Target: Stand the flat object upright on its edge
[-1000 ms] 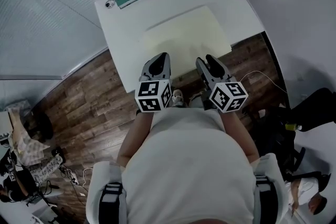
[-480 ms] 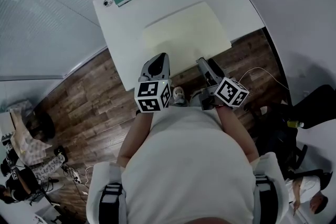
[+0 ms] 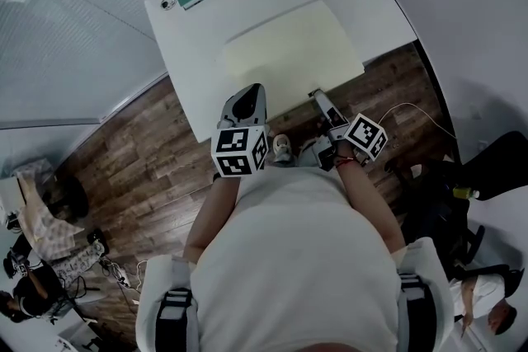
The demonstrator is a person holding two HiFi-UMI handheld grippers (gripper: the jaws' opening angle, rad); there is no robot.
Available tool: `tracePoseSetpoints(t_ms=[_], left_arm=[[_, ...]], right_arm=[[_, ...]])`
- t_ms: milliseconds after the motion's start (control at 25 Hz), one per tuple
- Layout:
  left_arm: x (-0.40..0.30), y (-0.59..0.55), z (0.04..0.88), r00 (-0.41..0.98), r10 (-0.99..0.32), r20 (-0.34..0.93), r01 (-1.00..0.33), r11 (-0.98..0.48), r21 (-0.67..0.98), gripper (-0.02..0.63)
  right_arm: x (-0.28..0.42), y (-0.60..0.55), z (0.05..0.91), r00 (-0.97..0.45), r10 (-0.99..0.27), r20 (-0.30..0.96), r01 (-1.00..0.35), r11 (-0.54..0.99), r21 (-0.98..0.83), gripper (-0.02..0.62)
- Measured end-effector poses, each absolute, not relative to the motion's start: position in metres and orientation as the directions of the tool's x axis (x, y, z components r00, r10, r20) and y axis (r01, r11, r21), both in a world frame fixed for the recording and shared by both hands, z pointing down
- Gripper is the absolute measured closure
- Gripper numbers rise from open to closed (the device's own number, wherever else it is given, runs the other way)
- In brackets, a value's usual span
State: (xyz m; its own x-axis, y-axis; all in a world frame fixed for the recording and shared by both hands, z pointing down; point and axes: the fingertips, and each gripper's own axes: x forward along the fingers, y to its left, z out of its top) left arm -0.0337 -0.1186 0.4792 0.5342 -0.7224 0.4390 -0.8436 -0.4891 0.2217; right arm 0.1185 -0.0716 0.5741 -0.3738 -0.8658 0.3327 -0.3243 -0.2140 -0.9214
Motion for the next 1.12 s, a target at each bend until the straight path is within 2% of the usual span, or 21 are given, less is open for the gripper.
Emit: tracePoseSetpoints(t_ms=[360,680,1120], left_arm=[[-0.04,-0.121,0.48,0.518,-0.731,0.444,-0.854,-0.475,0.214,0.588],[-0.048,-0.123,0.48,0.505,-0.736,0.45,-0.861,-0.464,0.207,0.588],[-0.06,-0.121,0.483,0.475,-0.749,0.462,-0.878,-0.438,0.193,0.588]], right_arm=[[0.102,-0.084,0.607,-0.435,-0.852,0.291,-0.128,-0.261,-0.957,0.176],[0.086,-0.111,0.617,-0.468,-0.852,0.233,-0.057,-0.234,-0.971,0.166],[0.076,-0.134,0.624,-0.486,-0.843,0.231,-0.048,-0.238,-0.97,0.164]])
